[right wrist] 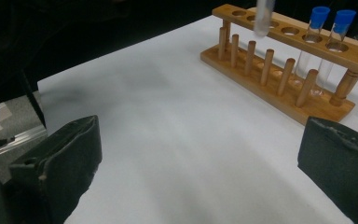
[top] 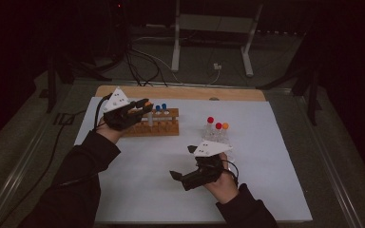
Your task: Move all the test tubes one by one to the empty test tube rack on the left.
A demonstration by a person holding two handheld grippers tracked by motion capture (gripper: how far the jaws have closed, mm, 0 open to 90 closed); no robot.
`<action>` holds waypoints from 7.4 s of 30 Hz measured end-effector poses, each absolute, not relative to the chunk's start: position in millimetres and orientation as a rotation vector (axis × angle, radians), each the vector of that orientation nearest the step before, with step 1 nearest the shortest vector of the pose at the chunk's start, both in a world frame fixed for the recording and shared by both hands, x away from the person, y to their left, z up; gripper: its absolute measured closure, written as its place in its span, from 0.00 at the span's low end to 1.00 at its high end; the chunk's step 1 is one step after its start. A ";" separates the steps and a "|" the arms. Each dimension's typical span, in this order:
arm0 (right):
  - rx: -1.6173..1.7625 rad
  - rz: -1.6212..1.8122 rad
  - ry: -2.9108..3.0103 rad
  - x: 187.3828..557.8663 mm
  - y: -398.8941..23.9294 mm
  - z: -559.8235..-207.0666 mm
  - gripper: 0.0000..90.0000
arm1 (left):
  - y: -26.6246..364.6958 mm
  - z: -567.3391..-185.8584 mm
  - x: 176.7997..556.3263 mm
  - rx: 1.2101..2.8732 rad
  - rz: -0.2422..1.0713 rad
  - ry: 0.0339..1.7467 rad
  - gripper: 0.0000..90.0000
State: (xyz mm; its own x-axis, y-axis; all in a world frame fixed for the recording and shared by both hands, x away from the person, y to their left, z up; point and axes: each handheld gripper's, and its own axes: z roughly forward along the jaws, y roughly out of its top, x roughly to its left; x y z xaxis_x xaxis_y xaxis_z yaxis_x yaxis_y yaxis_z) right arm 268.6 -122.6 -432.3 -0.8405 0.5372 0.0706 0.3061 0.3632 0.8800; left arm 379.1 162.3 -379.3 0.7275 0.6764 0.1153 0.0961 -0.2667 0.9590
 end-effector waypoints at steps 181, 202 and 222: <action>0.989 1.250 2.081 335.1 -265.1 -408.5 0.83 | 163.7 -458.9 287.4 1.941 0.299 0.547 0.03; 0.759 1.316 2.358 304.7 -180.7 -429.4 0.83 | 152.0 -444.5 280.9 1.920 0.257 0.516 0.03; 0.642 1.305 2.529 287.2 -131.8 -453.3 0.83 | 122.7 -439.2 275.9 1.897 0.263 0.478 0.21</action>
